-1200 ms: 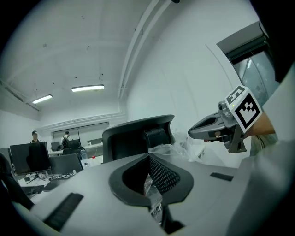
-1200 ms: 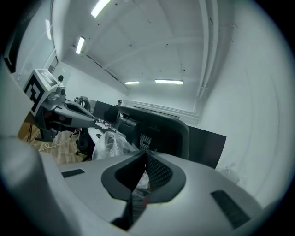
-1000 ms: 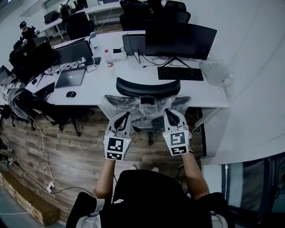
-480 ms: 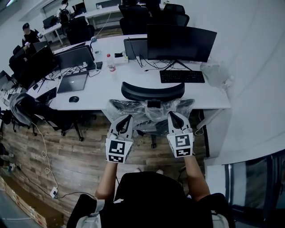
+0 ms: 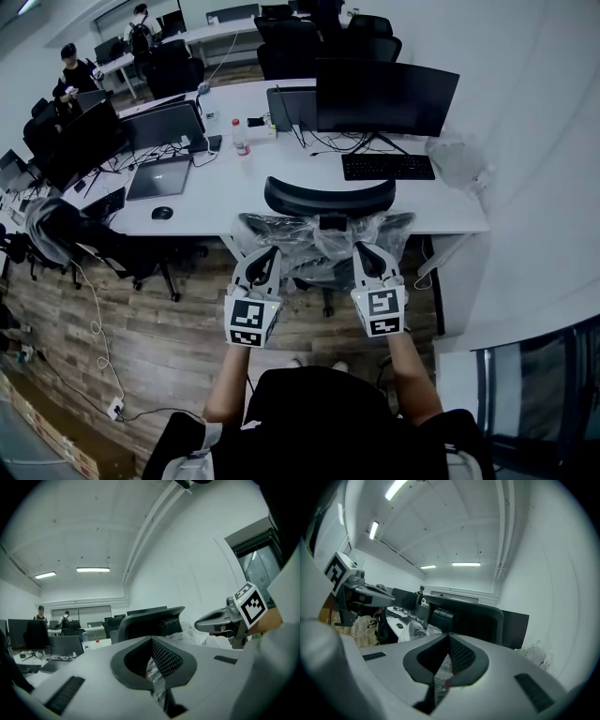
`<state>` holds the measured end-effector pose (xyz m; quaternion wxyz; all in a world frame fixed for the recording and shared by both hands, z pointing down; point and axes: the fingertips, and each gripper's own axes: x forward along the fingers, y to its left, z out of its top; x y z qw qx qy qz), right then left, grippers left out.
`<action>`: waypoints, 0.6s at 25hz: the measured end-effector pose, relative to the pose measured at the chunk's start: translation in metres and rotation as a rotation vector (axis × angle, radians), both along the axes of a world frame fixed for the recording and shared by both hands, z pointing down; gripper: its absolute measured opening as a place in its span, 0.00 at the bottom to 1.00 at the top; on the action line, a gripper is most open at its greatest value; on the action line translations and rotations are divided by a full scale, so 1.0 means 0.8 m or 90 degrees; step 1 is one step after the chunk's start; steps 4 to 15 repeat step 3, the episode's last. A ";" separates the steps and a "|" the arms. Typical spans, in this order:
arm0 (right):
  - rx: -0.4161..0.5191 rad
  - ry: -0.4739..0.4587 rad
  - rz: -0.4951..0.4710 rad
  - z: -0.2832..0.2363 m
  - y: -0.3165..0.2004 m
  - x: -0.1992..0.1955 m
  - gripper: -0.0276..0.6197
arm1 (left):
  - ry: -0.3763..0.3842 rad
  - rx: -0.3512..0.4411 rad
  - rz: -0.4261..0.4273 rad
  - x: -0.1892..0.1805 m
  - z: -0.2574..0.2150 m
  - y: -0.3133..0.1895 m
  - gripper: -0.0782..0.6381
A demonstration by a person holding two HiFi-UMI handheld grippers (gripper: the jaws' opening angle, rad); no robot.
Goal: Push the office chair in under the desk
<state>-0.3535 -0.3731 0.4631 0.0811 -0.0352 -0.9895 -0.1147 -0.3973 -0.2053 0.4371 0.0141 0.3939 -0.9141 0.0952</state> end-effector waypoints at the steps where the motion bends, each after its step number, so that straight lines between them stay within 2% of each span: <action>1: 0.000 -0.001 -0.001 -0.001 0.002 0.001 0.08 | 0.005 0.010 -0.002 0.000 -0.002 0.003 0.13; 3: 0.001 -0.002 -0.002 -0.002 0.006 0.002 0.08 | 0.016 0.030 -0.006 -0.002 -0.005 0.009 0.13; 15: 0.001 -0.002 -0.002 -0.002 0.006 0.002 0.08 | 0.016 0.030 -0.006 -0.002 -0.005 0.009 0.13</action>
